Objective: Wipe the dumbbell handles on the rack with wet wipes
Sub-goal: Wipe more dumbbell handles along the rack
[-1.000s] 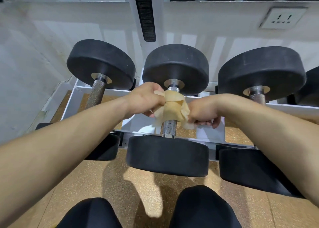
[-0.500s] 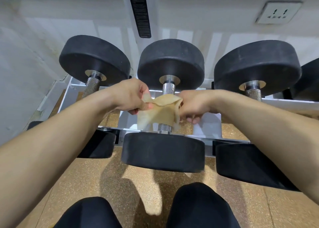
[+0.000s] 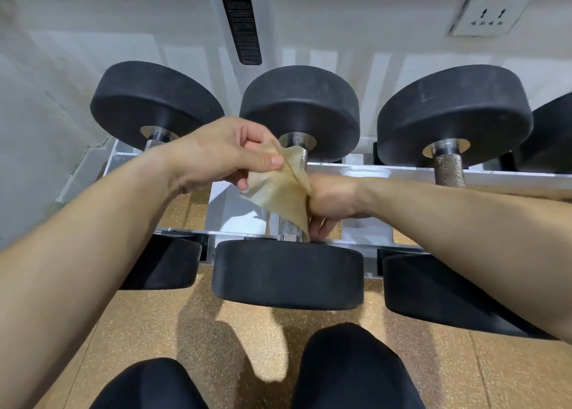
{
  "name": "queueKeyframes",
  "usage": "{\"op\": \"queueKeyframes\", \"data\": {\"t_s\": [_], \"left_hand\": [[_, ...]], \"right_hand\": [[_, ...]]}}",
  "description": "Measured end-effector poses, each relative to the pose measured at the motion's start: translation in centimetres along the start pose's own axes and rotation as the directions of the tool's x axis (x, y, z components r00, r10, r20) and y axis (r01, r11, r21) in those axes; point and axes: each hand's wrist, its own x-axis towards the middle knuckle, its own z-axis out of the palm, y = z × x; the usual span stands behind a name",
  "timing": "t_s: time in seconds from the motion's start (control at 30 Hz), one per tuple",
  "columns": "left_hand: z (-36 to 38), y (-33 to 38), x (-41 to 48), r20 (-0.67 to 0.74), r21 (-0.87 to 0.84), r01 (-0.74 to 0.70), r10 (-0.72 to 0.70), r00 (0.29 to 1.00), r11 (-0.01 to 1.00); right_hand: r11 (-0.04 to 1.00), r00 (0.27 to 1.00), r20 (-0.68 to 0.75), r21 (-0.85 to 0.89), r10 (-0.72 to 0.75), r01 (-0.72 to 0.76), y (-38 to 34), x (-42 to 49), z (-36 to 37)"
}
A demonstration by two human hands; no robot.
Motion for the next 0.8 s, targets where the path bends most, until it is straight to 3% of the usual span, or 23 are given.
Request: {"op": "queueKeyframes", "data": {"t_s": [0.13,0.3,0.4,0.5,0.6,0.7,0.8], "left_hand": [[-0.2,-1.0,0.3,-0.055,0.226,0.12,-0.111,0.992,0.967],[0.2,-1.8,1.2,-0.14,0.551,0.228,-0.18,0.974,0.803],[0.0,-1.8,1.7,-0.276,0.692,0.295,-0.136,0.952,0.659],[-0.2,-2.0,1.6,-0.363,0.717,0.304,-0.036,0.931,0.627],[-0.4,-1.6,0.8,-0.188,0.671,0.172,-0.059,0.98,0.721],[-0.3,-1.0,-0.2,0.101,0.46,0.084,-0.146,0.984,0.884],[-0.7,-1.3,-0.1,0.168,0.444,0.125,-0.219,0.961,0.887]], "right_hand": [[0.987,1.0,0.022,-0.161,0.018,-0.014,0.2,-0.3,0.4],[0.959,0.998,0.01,-0.277,0.062,-0.057,-0.3,-0.4,-0.9],[0.974,0.998,0.047,-0.226,0.038,-0.027,-0.7,-0.9,-1.9],[0.98,0.998,0.06,-0.2,0.013,-0.001,-0.9,-1.0,-2.2],[0.923,0.995,0.074,-0.384,0.061,-0.028,-0.7,-0.5,-1.1],[0.864,0.996,0.034,-0.5,0.084,-0.056,-0.5,-0.2,0.1],[0.872,0.997,0.025,-0.488,0.067,-0.046,-0.2,0.0,0.0]]}}
